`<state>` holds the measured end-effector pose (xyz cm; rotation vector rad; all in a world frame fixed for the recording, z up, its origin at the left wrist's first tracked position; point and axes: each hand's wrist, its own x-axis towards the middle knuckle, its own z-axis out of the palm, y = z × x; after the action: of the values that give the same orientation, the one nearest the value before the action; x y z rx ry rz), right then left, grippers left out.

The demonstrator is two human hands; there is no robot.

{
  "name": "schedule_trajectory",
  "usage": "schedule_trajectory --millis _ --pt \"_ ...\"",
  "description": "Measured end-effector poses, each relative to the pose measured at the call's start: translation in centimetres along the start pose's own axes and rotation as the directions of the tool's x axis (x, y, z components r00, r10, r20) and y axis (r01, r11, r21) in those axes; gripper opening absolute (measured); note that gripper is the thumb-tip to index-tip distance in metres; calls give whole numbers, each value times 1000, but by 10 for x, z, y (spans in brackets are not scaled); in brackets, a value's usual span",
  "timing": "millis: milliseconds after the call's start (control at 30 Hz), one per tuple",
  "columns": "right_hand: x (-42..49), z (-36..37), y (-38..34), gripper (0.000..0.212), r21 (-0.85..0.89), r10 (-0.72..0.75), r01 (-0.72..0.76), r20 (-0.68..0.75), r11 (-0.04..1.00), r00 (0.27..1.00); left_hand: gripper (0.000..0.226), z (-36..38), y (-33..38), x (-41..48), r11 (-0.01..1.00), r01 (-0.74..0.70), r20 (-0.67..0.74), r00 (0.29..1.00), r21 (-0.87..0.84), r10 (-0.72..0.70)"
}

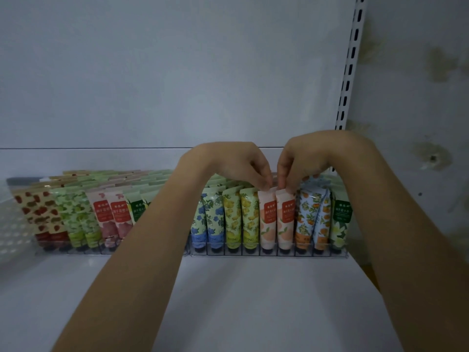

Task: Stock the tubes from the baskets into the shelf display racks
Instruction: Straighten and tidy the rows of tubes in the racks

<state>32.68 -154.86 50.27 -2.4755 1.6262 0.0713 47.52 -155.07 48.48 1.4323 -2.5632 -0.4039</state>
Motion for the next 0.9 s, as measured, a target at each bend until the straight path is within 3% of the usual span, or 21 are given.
schedule_trajectory --millis 167,267,367,533,733,900 --pt "-1 -2 1 19 13 6 -6 13 1000 1000 5 -1 -1 -1 1000 -7 2 1000 -5 7" --pt "-3 -6 9 18 65 -5 10 -67 998 998 5 -1 -2 0 1000 -10 -1 1000 -18 10" --pt "-2 -8 20 19 108 -15 32 -160 994 987 9 0 -6 3 999 -18 -101 995 -32 14" --pt "6 -1 23 15 151 0 12 -76 988 997 10 3 -11 10 998 -34 -241 970 -46 22" --pt "15 3 21 9 138 29 -21 -58 990 998 9 10 -11 18 1000 -1 -136 991 24 5" --pt "18 5 21 8 117 48 -39 -83 992 995 9 11 -10 19 999 1 -134 991 42 4"
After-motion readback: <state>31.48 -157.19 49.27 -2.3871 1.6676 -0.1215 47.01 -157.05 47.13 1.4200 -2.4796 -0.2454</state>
